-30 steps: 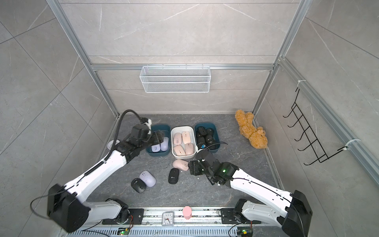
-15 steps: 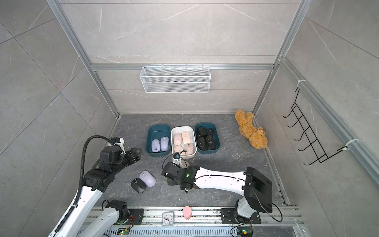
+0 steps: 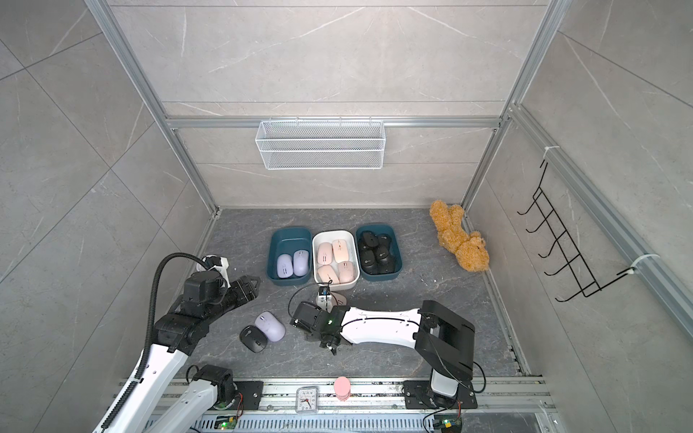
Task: Place the mice by color into the storage box
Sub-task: Pick up the mouse from the center of the board.
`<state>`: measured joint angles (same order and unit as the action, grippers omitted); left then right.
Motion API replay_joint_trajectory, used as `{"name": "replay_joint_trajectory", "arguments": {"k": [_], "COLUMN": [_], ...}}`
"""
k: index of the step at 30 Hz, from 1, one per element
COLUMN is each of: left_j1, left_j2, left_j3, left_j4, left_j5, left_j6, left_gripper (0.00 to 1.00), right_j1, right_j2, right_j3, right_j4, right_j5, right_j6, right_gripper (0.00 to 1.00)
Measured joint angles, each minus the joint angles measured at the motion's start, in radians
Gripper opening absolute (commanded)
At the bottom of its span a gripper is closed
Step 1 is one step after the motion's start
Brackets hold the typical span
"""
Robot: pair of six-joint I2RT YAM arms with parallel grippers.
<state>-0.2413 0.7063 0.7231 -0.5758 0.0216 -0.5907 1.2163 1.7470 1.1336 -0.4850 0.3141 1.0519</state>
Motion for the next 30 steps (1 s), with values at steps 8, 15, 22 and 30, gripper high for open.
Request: {"name": "replay_joint_trajectory", "arguments": {"k": [8, 15, 22, 30], "left_j1": [0.002, 0.009, 0.013, 0.017], "left_j2": [-0.003, -0.001, 0.005, 0.005], "left_j3": [-0.013, -0.014, -0.015, -0.015], "left_j4": [0.000, 0.002, 0.005, 0.008], "left_j5": [0.013, 0.019, 0.038, 0.042], "left_j6": [0.003, 0.007, 0.008, 0.013], "left_gripper": [0.76, 0.76, 0.76, 0.77], "right_j1": [0.000, -0.001, -0.018, -0.029], "right_j2": [0.080, 0.118, 0.160, 0.203], "right_j3": [0.058, 0.094, 0.110, 0.115], "right_j4": [0.011, 0.010, 0.006, 0.006], "right_j5": [0.001, 0.010, 0.012, 0.008], "right_j6": [0.014, 0.030, 0.038, 0.056], "right_gripper": [0.77, 0.77, 0.74, 0.73]}}
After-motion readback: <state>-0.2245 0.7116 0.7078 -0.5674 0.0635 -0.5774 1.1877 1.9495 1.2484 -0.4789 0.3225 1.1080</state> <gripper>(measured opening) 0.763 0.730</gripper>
